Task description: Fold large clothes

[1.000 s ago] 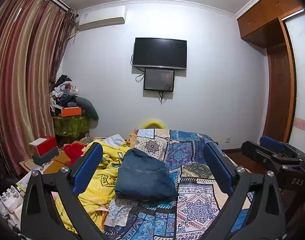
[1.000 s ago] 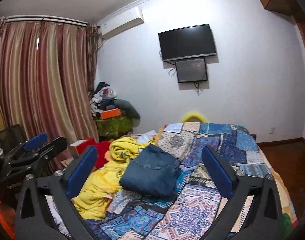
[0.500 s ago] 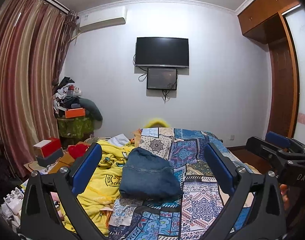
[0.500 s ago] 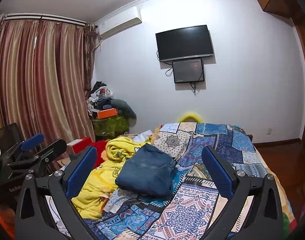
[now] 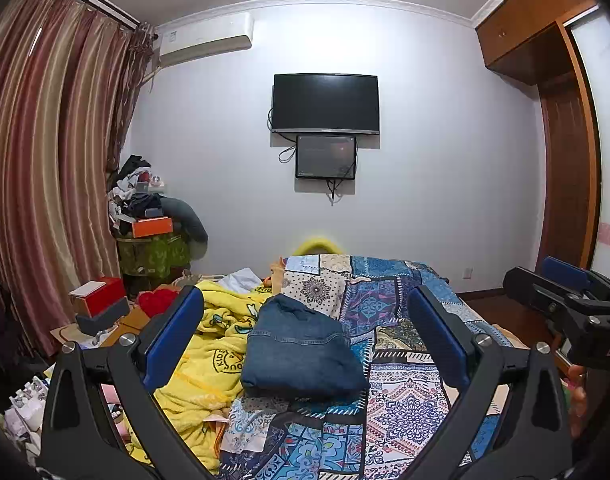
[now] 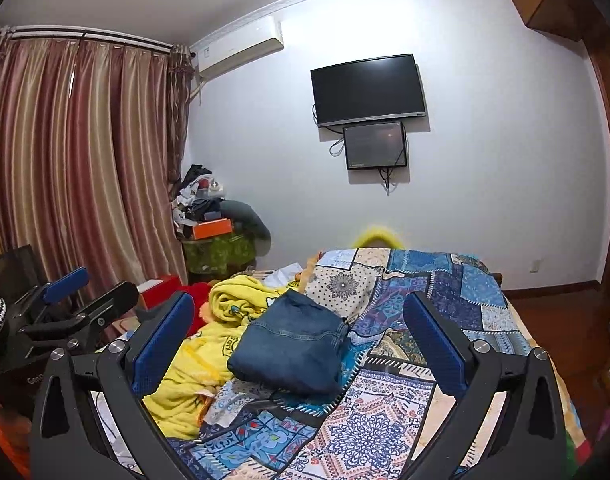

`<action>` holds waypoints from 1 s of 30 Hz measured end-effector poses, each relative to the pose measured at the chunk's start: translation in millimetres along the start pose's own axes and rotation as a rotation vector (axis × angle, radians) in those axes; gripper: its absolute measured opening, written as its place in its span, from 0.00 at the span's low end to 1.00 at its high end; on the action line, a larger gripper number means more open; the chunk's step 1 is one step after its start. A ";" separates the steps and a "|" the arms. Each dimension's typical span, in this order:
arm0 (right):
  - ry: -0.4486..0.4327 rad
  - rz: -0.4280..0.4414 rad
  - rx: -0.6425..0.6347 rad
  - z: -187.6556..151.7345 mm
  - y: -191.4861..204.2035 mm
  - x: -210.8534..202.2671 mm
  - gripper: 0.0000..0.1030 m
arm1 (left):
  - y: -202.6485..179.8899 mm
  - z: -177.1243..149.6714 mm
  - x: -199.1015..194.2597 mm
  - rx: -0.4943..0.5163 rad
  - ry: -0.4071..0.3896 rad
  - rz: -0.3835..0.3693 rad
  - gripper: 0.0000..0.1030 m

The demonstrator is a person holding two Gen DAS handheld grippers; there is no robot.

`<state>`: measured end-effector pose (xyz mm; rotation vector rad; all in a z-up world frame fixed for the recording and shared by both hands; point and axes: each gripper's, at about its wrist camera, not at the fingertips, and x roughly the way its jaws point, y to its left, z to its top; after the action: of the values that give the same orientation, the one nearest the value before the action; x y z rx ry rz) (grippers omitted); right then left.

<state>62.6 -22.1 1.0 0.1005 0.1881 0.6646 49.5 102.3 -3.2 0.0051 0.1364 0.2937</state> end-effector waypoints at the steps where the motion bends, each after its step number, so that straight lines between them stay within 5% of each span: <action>1: 0.000 0.000 0.000 0.1 -0.2 0.2 1.00 | -0.3 -0.1 -0.2 0.001 -0.001 0.000 1.00; 30: 0.006 -0.003 0.000 0.5 -5.6 -4.8 1.00 | 3.7 1.2 -4.0 -0.001 -0.008 -0.015 1.00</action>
<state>62.4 -29.5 1.4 0.0983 0.1943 0.6620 44.8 104.7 -1.4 0.0042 0.1286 0.2792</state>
